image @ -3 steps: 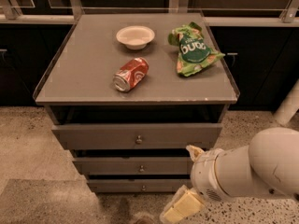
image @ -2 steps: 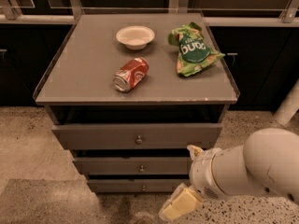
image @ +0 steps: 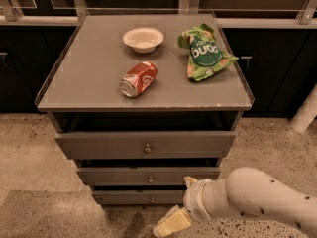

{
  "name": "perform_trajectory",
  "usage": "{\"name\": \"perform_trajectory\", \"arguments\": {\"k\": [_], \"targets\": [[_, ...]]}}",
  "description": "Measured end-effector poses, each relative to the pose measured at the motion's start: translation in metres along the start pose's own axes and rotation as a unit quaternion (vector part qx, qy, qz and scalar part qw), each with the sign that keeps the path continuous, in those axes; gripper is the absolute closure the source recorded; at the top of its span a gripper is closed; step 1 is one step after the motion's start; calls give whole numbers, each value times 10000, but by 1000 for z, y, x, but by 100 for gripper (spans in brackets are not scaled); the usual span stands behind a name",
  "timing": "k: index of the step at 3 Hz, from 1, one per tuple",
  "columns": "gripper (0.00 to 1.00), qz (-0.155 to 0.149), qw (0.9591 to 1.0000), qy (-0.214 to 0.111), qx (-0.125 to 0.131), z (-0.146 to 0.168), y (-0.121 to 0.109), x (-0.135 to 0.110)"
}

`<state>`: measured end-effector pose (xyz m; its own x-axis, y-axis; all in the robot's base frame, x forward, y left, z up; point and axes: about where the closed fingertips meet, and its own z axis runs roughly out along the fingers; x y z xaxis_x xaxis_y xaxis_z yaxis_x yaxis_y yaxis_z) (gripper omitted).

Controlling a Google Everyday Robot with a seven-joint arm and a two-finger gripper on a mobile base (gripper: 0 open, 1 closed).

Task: Open bottom drawer

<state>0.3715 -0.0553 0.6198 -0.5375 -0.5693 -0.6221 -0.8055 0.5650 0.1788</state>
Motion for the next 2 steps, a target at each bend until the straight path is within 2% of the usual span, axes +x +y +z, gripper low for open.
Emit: {"name": "perform_trajectory", "arguments": {"k": [1, 2], "targets": [[0, 307, 9992, -212, 141, 47, -29, 17], [0, 364, 9984, -322, 274, 52, -38, 15]]}}
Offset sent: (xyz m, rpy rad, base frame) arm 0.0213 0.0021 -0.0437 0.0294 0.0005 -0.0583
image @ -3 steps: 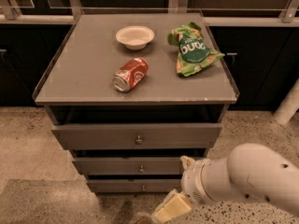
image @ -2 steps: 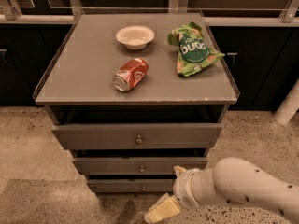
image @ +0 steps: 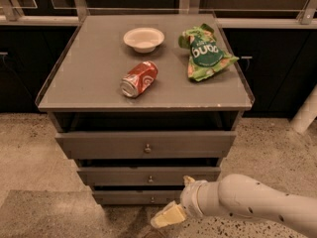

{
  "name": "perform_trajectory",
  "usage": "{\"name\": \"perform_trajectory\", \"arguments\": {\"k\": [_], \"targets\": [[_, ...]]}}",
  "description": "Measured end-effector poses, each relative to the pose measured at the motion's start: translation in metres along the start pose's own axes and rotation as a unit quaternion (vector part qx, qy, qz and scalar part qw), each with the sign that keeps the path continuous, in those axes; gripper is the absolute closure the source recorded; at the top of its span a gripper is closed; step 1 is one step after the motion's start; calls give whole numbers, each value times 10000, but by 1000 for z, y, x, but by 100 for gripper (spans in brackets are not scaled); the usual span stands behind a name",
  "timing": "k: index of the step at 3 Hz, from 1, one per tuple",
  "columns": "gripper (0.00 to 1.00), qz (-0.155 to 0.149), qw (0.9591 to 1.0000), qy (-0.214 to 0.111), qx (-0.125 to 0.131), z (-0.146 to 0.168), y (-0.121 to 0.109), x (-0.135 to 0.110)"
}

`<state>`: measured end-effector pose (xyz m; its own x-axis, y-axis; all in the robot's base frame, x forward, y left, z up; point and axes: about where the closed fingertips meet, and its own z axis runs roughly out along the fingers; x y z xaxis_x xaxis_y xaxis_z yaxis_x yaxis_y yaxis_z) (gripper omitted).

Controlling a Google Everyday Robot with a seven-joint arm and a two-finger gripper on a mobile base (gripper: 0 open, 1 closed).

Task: Open bottom drawer

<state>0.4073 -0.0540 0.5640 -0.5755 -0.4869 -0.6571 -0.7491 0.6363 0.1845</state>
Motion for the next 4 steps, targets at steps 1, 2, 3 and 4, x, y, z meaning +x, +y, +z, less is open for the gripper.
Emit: {"name": "perform_trajectory", "arguments": {"k": [1, 2, 3, 4], "targets": [[0, -307, 9994, 147, -21, 10, 19, 20], [0, -761, 9960, -255, 396, 25, -6, 21], [0, -788, 9946, -573, 370, 64, -28, 37], [0, -504, 9964, -681, 86, 104, -40, 56]]}}
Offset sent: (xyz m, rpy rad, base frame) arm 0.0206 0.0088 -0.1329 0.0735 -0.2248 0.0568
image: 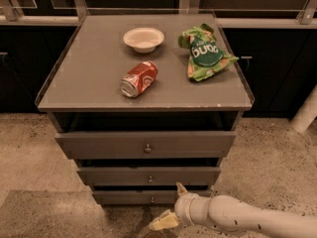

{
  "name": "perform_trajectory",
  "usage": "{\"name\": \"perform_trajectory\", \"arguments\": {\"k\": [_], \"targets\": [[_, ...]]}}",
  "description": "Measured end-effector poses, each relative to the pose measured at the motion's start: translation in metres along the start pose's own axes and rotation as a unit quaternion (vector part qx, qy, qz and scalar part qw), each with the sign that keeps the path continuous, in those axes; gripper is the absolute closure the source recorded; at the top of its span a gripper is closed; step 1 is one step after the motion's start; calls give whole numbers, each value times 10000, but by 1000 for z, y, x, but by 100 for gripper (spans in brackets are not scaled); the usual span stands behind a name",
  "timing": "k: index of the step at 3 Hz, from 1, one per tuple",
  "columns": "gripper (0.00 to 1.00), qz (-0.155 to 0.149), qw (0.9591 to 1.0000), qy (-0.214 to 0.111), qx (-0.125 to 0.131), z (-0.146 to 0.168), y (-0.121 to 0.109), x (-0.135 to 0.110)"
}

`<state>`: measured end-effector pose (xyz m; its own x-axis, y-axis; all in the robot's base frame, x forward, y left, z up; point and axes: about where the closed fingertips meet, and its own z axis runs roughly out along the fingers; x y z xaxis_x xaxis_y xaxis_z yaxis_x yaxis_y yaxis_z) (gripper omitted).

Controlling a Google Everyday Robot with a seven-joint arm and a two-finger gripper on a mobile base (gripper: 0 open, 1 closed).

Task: Open bottom drawer

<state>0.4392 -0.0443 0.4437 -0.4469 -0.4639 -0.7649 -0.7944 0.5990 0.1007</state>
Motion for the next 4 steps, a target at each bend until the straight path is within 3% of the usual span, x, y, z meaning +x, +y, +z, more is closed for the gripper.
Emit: {"name": "perform_trajectory", "arguments": {"k": [1, 2, 4], "targets": [[0, 116, 9999, -26, -71, 8, 4, 6], [0, 585, 9982, 96, 3, 26, 1, 33], [0, 1642, 9864, 57, -30, 96, 11, 109]]}}
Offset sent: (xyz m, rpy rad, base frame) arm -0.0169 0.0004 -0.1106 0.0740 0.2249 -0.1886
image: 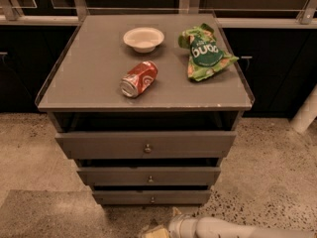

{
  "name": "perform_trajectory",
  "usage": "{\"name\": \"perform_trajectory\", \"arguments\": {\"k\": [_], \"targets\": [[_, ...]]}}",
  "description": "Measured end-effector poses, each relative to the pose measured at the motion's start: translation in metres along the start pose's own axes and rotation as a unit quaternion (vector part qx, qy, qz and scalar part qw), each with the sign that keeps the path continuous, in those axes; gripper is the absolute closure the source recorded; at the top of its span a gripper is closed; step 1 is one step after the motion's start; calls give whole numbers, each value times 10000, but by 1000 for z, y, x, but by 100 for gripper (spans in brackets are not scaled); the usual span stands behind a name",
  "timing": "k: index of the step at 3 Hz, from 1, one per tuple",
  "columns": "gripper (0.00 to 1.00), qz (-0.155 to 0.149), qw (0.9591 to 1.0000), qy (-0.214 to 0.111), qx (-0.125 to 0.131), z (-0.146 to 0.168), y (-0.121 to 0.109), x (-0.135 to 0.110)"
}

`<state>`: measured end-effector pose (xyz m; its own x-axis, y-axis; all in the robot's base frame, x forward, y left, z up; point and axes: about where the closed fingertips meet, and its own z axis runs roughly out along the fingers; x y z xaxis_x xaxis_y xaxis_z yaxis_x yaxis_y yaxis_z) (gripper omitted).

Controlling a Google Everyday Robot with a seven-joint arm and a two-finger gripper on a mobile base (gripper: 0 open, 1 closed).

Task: Open bottom drawer

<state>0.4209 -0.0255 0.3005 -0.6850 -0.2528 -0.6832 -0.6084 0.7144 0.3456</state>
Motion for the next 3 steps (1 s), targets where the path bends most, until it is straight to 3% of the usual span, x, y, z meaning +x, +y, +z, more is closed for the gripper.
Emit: {"name": "perform_trajectory", "arguments": {"k": [1, 2, 3], "targets": [[0, 111, 9999, 22, -75, 7, 6, 10], [0, 112, 9998, -183, -49, 9, -13, 15], [0, -162, 9988, -429, -143, 15, -44, 16]]}}
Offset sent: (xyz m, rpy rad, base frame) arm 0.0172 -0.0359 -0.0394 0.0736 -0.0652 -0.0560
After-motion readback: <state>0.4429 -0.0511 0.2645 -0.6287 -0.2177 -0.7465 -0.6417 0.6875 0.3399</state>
